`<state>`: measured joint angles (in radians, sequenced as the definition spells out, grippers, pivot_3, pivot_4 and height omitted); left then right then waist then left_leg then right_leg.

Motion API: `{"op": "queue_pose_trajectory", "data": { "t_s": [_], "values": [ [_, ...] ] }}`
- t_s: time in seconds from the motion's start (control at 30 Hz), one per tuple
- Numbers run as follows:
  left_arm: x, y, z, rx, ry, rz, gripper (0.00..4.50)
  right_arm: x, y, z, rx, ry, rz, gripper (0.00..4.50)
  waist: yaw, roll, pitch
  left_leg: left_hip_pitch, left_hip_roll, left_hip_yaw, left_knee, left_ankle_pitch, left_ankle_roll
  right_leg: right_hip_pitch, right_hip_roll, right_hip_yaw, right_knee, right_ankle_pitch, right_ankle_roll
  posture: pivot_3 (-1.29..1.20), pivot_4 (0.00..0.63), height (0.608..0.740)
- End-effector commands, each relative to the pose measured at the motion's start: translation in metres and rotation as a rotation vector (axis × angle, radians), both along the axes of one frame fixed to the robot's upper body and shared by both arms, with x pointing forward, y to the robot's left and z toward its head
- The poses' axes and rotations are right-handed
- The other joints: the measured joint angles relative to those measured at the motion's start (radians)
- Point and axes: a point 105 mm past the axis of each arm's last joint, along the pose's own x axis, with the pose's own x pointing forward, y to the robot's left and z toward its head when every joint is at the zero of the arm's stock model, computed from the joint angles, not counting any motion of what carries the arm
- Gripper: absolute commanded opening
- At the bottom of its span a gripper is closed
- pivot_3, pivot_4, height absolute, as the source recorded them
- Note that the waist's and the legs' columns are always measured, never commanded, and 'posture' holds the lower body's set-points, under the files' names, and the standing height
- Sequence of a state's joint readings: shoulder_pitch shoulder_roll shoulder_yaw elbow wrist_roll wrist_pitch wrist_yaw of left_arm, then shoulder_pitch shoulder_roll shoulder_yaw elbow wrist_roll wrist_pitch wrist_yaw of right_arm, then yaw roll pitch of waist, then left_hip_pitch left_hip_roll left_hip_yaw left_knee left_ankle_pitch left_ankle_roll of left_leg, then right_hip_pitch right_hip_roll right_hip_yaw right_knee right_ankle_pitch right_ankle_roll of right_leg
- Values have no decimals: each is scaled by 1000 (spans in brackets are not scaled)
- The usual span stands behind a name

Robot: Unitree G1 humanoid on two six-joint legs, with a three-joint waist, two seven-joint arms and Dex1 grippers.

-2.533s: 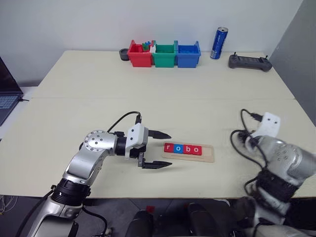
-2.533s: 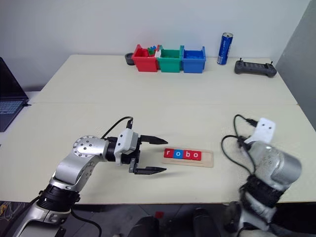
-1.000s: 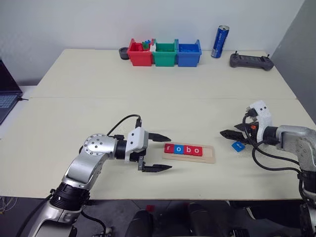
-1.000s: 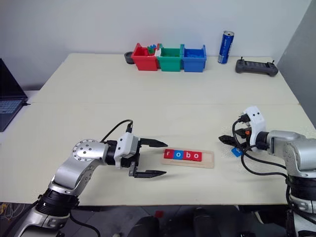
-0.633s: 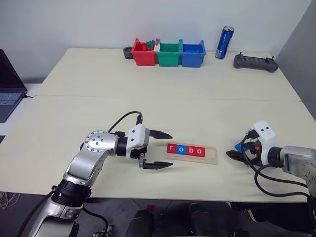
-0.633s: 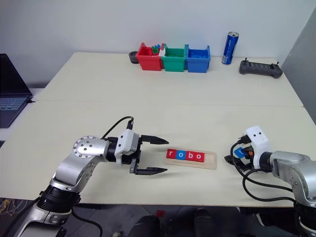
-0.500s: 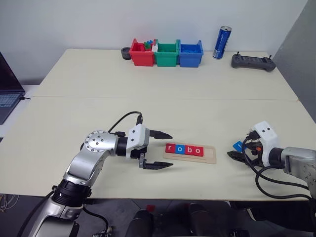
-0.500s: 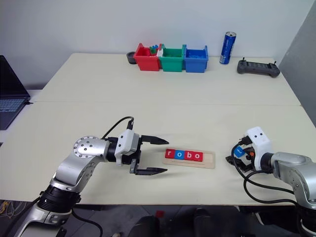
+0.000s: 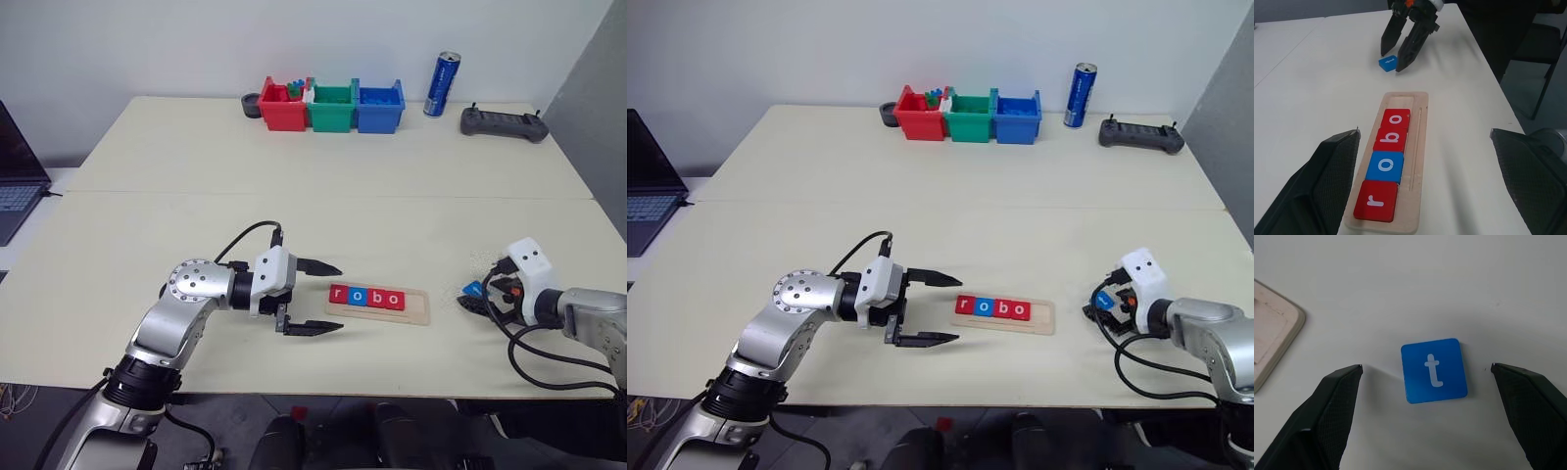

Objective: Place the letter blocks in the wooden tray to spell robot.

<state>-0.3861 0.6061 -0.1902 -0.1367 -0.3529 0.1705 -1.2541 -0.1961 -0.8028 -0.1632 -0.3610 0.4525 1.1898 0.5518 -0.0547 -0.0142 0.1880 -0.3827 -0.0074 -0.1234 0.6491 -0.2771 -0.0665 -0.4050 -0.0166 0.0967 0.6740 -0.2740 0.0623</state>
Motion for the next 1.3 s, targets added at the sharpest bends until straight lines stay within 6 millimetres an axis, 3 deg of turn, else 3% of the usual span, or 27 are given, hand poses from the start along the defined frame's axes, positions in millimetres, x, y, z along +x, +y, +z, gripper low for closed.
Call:
{"op": "queue_pose_trajectory", "data": {
  "t_s": [0.03,0.17,0.47,0.67,0.8,0.97,1.23,1.27,1.3],
  "values": [
    [1,0,8,-9,-29,0,4500,4,2,1,17,-17,13,4485,0,0,0,0,0,0,0,0,0,0,0,0,0,0,0,0,150,740],
    [1,1,8,-8,-31,5,4500,9,0,-3,39,-9,-20,4485,-2,-1,-1,1,0,0,0,0,0,0,0,0,1,0,0,0,150,740],
    [-1,2,6,-5,-27,11,4500,-5,10,-2,39,15,11,1451,-1,-2,-1,1,0,-1,1,0,0,1,0,0,1,0,0,0,150,740],
    [0,1,5,-8,-27,7,4500,-9,29,6,60,22,6,1465,-3,-2,-1,1,0,-1,1,0,0,1,0,0,2,0,0,0,150,740],
    [-1,-1,6,-12,-28,2,4500,-2,32,13,83,7,-172,1465,-3,-2,-1,1,1,-1,1,0,0,0,1,0,3,0,0,0,150,740],
    [-3,-1,4,-12,-23,0,4500,-5,26,3,82,-27,-342,1465,9,-2,-1,0,0,-2,0,0,0,0,0,-1,2,0,0,0,150,740],
    [-4,0,3,-10,-24,3,4500,-14,26,-9,77,-11,-418,1465,10,-2,-2,0,0,-2,0,0,0,0,0,-1,2,0,0,0,150,740],
    [-5,0,3,-9,-24,3,4500,-15,28,-10,94,-9,-422,2182,10,-2,-2,0,0,-2,0,0,0,0,0,-1,2,0,0,0,150,740],
    [-4,0,3,-9,-24,2,4500,-15,30,-10,104,-10,-417,2464,9,-2,-2,0,0,-2,0,0,0,0,0,-1,2,0,0,0,150,740]
  ]
}}
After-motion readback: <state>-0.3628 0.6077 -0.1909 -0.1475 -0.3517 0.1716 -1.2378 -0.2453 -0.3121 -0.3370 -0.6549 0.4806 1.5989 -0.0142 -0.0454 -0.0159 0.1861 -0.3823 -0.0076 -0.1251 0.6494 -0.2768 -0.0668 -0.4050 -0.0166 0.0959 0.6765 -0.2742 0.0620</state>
